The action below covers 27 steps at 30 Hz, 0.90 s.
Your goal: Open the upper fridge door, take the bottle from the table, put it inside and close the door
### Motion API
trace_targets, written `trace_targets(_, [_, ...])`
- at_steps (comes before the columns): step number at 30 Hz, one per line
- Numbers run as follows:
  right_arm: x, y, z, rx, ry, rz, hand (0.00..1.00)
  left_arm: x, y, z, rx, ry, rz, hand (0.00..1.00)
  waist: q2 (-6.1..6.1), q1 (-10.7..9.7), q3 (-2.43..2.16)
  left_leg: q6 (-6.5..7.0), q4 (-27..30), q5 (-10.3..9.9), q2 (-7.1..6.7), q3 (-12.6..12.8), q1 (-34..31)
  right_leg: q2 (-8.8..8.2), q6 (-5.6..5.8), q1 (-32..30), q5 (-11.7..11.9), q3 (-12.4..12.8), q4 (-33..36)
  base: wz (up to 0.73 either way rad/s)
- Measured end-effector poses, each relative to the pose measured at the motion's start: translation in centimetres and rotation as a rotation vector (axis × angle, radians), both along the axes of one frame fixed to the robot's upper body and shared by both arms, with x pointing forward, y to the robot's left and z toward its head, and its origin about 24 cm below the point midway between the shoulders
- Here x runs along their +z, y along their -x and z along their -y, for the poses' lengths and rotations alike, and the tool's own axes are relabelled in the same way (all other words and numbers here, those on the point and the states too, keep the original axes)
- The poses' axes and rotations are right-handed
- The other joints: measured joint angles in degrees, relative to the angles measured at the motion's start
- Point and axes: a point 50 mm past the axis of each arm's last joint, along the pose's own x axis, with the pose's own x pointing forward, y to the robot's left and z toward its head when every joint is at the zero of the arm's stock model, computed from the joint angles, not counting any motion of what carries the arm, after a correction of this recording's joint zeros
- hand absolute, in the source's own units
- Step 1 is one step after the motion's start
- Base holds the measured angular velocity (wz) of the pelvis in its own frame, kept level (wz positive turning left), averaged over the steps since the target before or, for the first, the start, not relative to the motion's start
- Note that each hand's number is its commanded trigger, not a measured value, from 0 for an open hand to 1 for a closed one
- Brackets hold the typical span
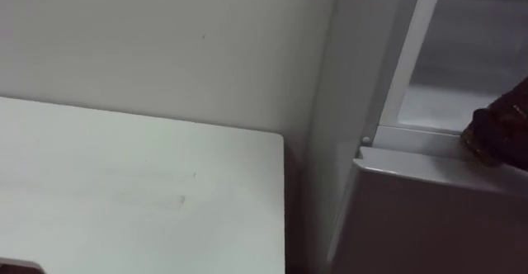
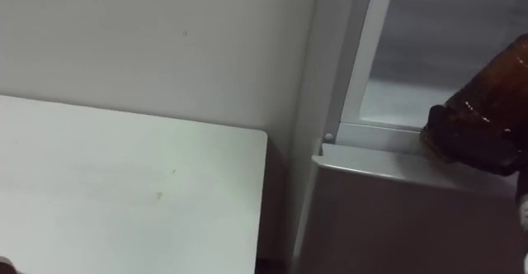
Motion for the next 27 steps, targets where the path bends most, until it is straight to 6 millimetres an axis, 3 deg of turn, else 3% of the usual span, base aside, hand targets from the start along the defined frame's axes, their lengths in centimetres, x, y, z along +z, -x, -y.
trace_targets(14, [3.2, -1.7, 0.1, 0.003, 0.02, 0.055, 1.0, 0.5, -0.7, -1.0, 0.018, -0.026, 0.028, 0.0, -0.66, 1.41, -0.25, -0.04, 0.41, -0.05, -0.05, -0.61, -0.57, 0.03, 0.0, -0.09, 0.0, -0.63, -0.01, 0.02])
trace_targets(19, [3.2, -2.3, 0.8, -0.013, 0.062, 0.003, 1.0, 0.6, -0.2, -1.3, 0.028, -0.026, 0.01, 0.0, -2.34, 1.5, -0.54, -0.15, 0.53, 0.01, -0.06, -1.67, -1.08, -0.09, 0.0, -0.14, 0.0, -3.04, -0.02, 0.1])
trace_targets(23, [3.0, -3.5, 0.8, -0.003, 0.054, -0.042, 1.0, 0.6, -0.1, -1.4, 0.036, -0.026, 0.007, 0.0, -2.51, 1.67, -0.63, -0.14, 0.62, 0.01, -0.08, -1.78, -1.17, -0.15, 0.0, -0.15, 0.0, -3.63, -0.05, 0.03])
trace_targets(27, [2.2, -4.3, 1.0, -0.003, 0.044, -0.105, 1.0, 0.7, 0.3, -1.6, 0.057, -0.031, -0.002, 0.0, -2.3, 2.13, -0.49, -0.15, 0.59, 0.01, -0.1, -1.98, -1.42, -0.33, -0.01, -0.17, 0.0, -6.08, -0.14, 0.01])
